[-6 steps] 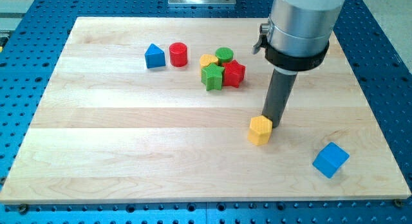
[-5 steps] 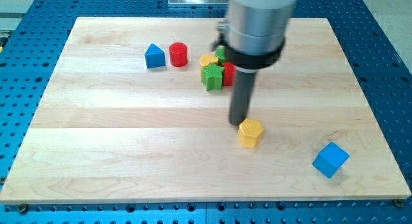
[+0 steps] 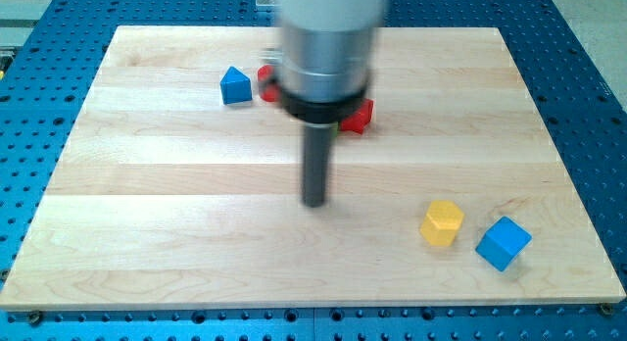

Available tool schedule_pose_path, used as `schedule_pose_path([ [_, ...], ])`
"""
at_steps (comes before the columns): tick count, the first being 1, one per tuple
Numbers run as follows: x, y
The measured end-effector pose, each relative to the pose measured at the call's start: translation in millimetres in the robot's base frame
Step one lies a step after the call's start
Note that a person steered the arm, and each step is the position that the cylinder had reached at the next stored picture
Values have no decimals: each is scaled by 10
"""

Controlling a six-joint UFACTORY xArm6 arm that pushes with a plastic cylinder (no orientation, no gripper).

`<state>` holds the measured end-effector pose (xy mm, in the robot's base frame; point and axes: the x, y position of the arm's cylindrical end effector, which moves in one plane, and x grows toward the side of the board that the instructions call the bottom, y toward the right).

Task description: Push the cube into the red circle

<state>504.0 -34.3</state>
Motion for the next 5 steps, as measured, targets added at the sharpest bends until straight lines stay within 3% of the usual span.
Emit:
schedule_pose_path([
  [1, -437, -837],
  [2, -999, -1262],
  [3, -1464, -1412],
  [5, -1618, -773],
])
